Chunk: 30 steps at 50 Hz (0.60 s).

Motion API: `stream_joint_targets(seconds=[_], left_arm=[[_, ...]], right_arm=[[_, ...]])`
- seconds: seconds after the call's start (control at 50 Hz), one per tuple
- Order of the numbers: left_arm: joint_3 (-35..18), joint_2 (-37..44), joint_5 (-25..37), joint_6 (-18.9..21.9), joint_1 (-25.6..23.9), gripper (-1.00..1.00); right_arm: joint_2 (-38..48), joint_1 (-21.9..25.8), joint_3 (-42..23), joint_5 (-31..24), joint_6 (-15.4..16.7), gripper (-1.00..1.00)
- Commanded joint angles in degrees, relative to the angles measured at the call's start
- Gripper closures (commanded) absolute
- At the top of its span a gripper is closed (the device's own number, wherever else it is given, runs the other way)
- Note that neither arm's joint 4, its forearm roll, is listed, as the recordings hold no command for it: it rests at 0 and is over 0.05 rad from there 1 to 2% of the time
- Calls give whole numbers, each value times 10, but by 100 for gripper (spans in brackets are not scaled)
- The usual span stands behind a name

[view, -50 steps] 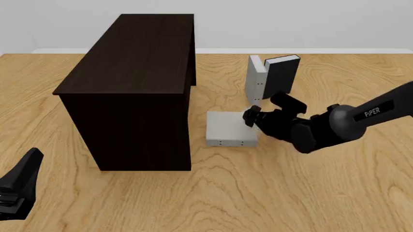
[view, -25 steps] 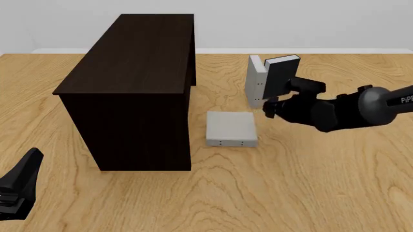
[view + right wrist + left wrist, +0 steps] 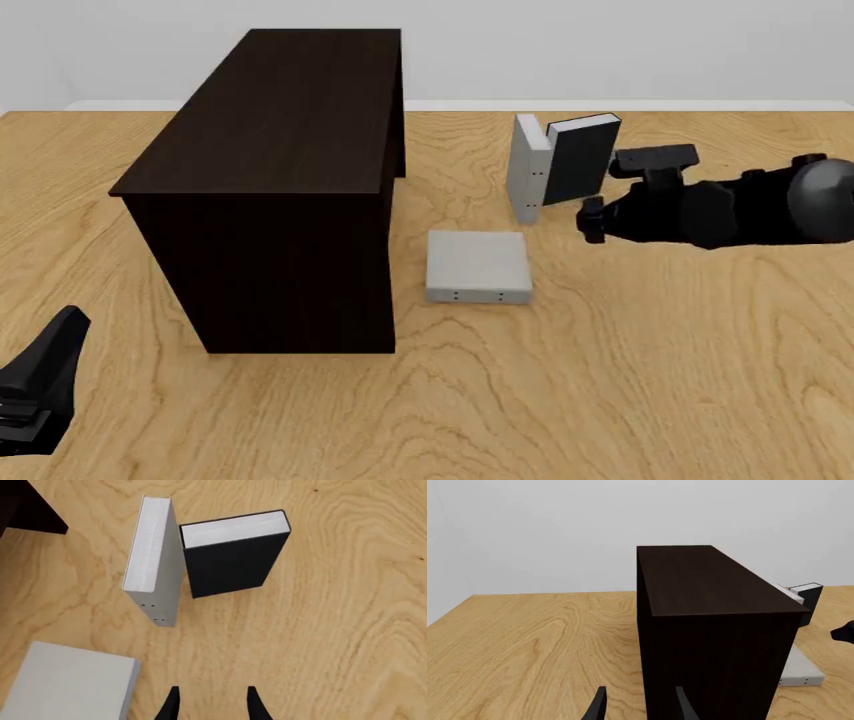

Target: Pick up the book on the right and place it under the cabinet shelf.

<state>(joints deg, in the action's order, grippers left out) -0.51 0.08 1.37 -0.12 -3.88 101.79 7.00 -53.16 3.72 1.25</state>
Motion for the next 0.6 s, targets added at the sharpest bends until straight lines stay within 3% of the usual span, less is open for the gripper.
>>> stream_joint_targets(seconds=[0.02,0.24,0.6], left_arm=[[0,0,0,0,0,-100],[1,0,-1,0,0,-100],[1,0,0,0,0,-100]], right_arm=[[3,5,1,7,-18,-100],[6,0,0,5,-9,-100],[30,59,-6,-1,-48,-100]])
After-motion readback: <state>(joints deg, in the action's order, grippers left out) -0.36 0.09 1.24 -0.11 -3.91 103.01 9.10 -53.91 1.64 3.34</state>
